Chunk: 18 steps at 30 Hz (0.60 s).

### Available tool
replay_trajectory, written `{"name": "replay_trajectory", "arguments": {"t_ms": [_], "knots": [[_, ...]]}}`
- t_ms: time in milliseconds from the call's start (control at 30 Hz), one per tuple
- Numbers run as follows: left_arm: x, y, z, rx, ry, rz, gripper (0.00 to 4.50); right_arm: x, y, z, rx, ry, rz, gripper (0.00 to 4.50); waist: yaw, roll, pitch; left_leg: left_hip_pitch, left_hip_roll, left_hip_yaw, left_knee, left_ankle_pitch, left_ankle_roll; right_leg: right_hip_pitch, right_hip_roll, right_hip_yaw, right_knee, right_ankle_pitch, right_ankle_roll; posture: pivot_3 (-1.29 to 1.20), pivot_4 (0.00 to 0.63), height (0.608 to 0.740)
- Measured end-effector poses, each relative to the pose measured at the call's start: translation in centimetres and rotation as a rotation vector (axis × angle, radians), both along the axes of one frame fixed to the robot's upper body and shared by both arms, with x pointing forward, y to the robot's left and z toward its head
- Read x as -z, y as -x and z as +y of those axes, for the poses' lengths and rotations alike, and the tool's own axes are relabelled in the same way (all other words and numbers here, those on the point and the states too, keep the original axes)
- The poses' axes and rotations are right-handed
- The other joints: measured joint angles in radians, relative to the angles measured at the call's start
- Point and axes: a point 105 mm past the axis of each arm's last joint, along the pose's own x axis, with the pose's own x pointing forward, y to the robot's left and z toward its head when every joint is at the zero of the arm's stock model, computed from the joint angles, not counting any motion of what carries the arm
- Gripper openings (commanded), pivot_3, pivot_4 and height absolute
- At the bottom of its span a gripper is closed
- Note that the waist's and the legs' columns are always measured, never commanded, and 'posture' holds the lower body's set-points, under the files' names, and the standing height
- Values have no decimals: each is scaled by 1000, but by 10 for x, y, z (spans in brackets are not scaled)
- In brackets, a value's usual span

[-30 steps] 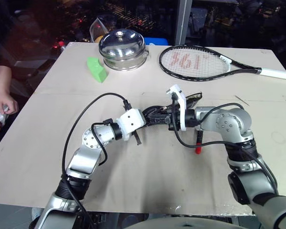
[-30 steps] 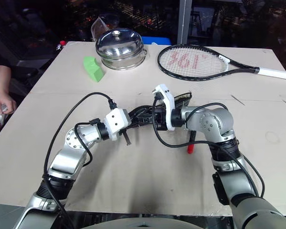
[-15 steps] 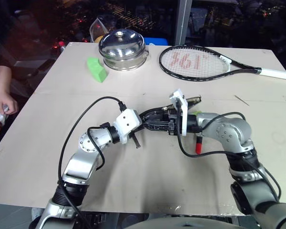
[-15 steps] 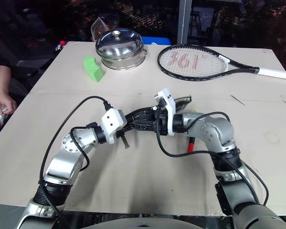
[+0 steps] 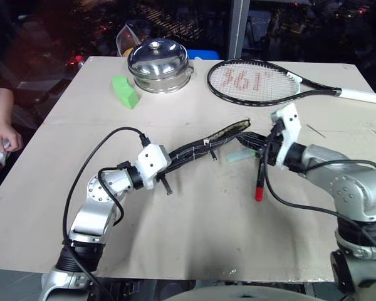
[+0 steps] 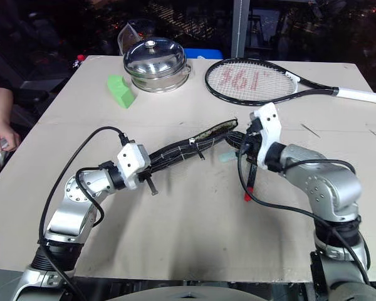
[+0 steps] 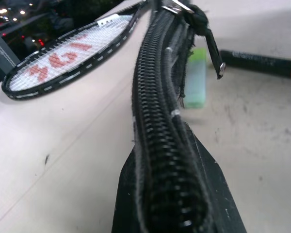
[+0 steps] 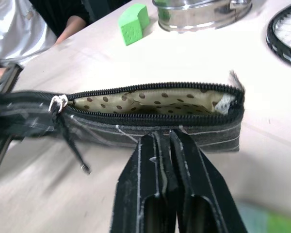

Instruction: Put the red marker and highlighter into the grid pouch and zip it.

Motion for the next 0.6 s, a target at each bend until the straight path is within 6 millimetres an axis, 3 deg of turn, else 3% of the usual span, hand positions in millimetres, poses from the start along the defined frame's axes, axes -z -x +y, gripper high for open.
{"name": "replay_trajectory", "arguments": {"t_ms": [200, 267, 400, 600], "knots": [[0, -1, 4, 6, -8, -19, 0, 0, -2, 9, -31, 40, -7, 21, 5, 0, 0, -1, -3, 0, 0, -1, 1, 0, -2, 0, -1, 0, 1, 0, 150, 740], [0, -1, 5, 4, -9, -27, 0, -3, 6, 8, -90, 55, -1, 21, 6, 0, 0, -1, -4, 0, 0, -1, 1, 0, -2, -1, -1, 0, 1, 0, 150, 740], [1, -2, 6, -13, -11, -30, 0, -23, 27, 11, -205, 38, -36, 21, 0, 0, 0, -1, -2, 0, 0, -1, 2, 0, -3, 0, -1, 0, 1, 0, 150, 740], [2, -2, 4, -12, -14, -28, 0, -33, 26, 14, -195, 66, -48, 21, 0, 0, 0, 0, 0, 0, 0, -1, 1, 0, -2, 0, 0, 0, 0, 0, 150, 740]]}}
